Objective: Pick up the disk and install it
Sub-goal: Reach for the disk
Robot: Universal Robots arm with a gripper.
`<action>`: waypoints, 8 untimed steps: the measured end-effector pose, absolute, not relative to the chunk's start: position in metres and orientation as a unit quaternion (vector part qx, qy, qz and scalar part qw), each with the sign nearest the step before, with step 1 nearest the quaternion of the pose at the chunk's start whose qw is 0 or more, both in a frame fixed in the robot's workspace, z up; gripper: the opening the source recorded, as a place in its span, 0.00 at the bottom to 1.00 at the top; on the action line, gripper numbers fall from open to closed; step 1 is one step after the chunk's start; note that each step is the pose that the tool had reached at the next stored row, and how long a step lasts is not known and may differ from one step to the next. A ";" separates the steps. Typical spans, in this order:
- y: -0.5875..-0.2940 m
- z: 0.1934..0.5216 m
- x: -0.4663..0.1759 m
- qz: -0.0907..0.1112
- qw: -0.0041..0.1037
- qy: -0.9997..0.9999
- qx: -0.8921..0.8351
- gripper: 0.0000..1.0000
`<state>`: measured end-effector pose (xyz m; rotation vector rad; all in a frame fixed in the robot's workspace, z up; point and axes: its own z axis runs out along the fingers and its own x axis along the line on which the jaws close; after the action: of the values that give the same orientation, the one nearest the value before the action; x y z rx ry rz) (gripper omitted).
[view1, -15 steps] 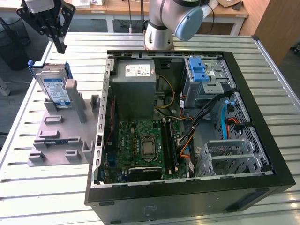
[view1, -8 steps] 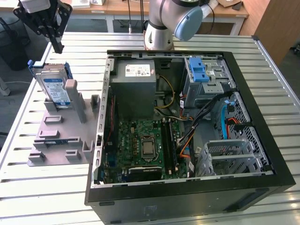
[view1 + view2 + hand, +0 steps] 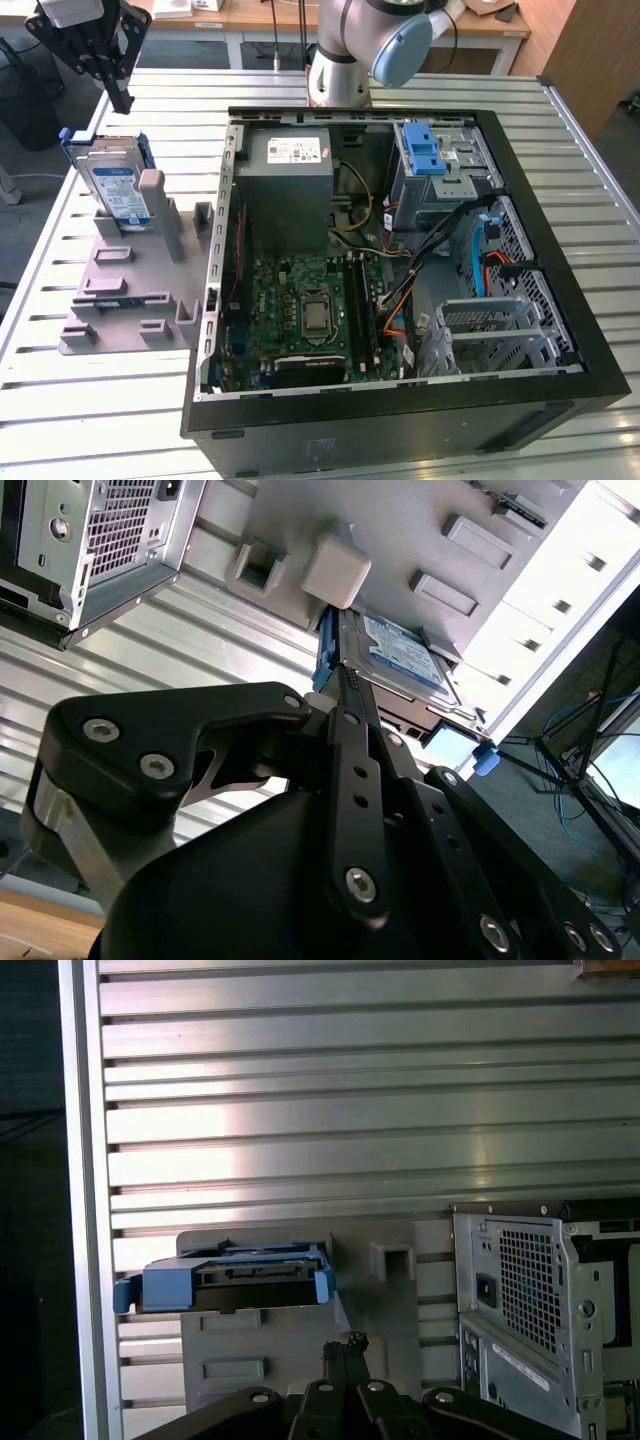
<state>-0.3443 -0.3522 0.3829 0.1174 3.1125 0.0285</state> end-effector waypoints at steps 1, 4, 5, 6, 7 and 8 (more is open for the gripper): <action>-0.352 0.383 -0.344 0.009 0.013 0.999 0.038 0.11; -0.352 0.383 -0.344 0.009 0.013 0.999 0.038 0.11; -0.352 0.383 -0.345 0.009 0.013 0.999 0.038 0.11; -0.352 0.383 -0.345 0.009 0.013 0.999 0.038 0.11; -0.352 0.383 -0.346 0.009 0.013 0.999 0.038 0.11; -0.352 0.383 -0.346 0.009 0.013 0.999 0.038 0.11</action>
<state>-0.3463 -0.3521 0.3829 0.1175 3.1125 0.0284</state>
